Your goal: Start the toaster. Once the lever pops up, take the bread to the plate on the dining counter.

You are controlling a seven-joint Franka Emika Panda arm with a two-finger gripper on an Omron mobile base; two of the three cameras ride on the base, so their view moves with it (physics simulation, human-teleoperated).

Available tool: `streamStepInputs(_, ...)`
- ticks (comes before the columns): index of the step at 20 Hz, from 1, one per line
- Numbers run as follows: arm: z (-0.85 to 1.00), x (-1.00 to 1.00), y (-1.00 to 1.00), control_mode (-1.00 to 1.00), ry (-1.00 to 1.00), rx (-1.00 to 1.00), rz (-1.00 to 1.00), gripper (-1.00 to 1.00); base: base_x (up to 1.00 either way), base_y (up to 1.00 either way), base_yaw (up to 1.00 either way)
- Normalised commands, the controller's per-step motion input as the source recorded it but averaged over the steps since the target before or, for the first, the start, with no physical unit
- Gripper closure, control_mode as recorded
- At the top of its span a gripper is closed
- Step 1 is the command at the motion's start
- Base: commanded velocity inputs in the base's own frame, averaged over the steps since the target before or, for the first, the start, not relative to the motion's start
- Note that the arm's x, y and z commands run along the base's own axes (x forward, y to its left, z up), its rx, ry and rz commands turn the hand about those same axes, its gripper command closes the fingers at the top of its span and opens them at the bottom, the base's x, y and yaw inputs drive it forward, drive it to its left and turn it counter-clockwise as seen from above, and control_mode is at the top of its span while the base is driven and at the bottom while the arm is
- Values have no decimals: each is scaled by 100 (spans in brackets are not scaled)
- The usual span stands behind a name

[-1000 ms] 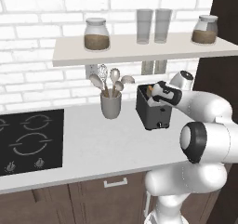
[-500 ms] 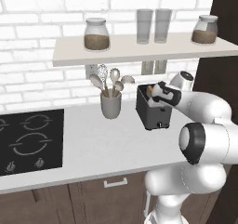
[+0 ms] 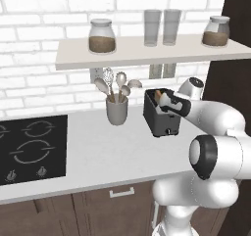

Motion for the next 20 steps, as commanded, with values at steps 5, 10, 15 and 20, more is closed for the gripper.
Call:
streamStepInputs(5, 0, 10, -3, -100, 0, 0, -5, 100, 0, 0, 0)
streamStepInputs(10, -3, 0, -6, -100, 0, 0, -4, 100, 0, 0, 0)
streamStepInputs(15, -5, 0, -5, -100, 0, 0, -2, 100, 0, 0, 0)
streamStepInputs(20, -12, 4, -2, -100, 0, 0, 0, 100, 0, 0, 0)
